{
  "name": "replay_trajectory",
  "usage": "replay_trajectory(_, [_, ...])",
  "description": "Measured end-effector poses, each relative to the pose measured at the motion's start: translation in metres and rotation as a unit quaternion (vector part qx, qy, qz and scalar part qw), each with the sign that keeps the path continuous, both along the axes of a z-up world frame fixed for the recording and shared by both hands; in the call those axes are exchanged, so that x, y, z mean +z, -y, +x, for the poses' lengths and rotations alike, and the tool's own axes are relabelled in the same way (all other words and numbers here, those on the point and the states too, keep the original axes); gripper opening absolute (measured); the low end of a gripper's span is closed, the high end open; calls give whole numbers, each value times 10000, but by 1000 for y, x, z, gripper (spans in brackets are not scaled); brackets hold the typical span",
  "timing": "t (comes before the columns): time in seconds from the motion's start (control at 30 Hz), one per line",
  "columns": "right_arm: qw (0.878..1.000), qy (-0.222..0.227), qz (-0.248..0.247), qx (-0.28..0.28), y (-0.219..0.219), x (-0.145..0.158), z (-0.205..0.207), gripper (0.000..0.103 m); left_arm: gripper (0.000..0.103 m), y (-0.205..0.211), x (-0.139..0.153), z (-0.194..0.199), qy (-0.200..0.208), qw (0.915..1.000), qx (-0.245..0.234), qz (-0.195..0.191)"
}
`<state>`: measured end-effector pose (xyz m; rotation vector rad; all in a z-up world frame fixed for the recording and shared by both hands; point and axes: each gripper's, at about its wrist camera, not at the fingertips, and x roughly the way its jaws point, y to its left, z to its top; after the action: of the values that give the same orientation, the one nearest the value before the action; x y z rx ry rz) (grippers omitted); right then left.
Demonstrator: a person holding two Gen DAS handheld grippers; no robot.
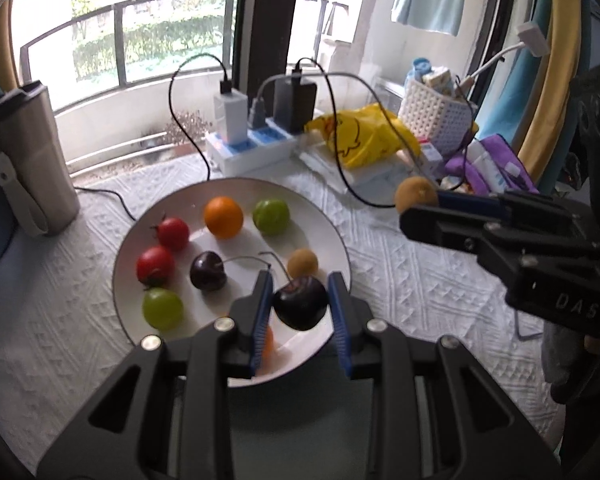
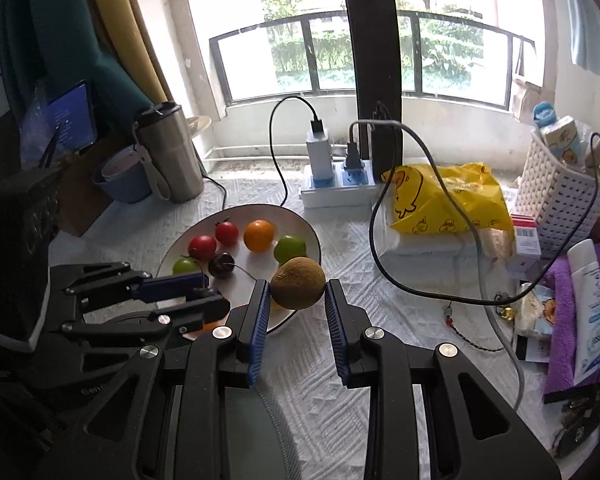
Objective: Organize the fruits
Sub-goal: 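Carry the brown kiwi and dark plum over the white plate with both tools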
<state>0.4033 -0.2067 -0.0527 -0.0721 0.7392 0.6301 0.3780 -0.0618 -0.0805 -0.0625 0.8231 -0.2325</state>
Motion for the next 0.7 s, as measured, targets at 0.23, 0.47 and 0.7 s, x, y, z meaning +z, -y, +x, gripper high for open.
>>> replay_trajectory(0.23, [9999, -127, -7, 22, -4, -14, 16, 30, 29, 1, -13, 10, -97, 9999, -56, 100])
replay_trajectory(0.47, [9998, -214, -49, 6, -8, -22, 22, 30, 30, 4, -19, 15, -188, 9997, -136, 121])
replay_trajectory(0.7, [9996, -257, -95, 1, -12, -25, 26, 30, 31, -1, -15, 14, -162, 9998, -85, 83])
